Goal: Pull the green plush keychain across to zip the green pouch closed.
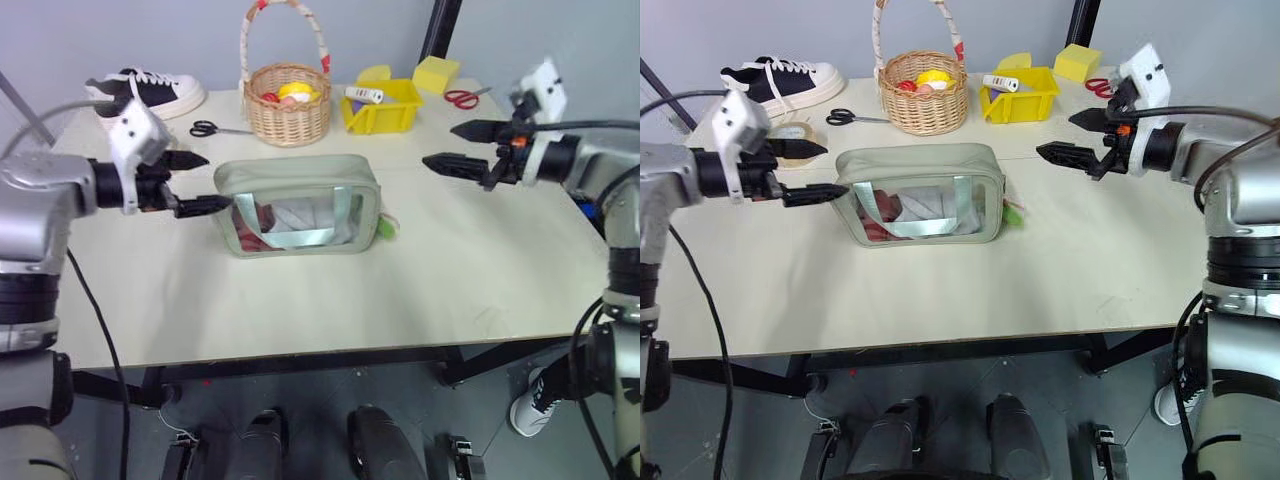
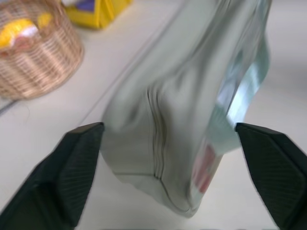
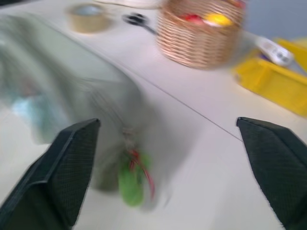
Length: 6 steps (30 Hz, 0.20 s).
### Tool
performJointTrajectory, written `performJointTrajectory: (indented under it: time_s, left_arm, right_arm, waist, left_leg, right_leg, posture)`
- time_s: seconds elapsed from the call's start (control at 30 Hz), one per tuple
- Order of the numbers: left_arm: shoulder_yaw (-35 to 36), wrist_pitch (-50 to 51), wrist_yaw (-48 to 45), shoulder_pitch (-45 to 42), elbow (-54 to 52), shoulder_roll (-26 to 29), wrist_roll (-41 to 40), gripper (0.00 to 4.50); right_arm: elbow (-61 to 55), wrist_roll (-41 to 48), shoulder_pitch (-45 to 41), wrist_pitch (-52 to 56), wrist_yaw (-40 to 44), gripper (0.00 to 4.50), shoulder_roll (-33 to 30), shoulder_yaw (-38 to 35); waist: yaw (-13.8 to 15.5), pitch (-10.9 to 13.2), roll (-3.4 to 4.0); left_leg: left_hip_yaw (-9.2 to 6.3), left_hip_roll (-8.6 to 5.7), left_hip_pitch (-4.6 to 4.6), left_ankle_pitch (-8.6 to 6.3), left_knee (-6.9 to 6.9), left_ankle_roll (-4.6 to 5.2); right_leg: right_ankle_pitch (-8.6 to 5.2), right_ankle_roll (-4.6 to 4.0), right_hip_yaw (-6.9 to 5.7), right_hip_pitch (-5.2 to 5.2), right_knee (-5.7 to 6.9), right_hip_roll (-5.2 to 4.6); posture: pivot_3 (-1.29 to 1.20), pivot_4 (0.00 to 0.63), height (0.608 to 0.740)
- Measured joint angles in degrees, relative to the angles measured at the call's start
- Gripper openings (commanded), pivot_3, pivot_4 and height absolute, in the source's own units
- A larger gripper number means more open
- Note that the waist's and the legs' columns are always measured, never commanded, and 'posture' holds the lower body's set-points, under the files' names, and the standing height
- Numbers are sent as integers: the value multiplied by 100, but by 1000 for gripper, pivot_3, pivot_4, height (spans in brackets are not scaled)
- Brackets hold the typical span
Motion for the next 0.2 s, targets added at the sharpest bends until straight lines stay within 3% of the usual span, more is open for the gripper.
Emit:
performJointTrajectory:
  time_s: [0.2]
  left_arm:
    - [115, 90, 223, 98, 4, 52, -23, 4467]
  right_arm:
    - [-569, 143, 14, 151, 112, 4500, -11, 267]
  waist:
    - [33, 0, 0]
  left_leg:
    - [0, -6, -6, 0, 7, 0]
  right_leg:
    - [0, 1, -1, 0, -1, -12]
  posture:
    - [0, 150, 740]
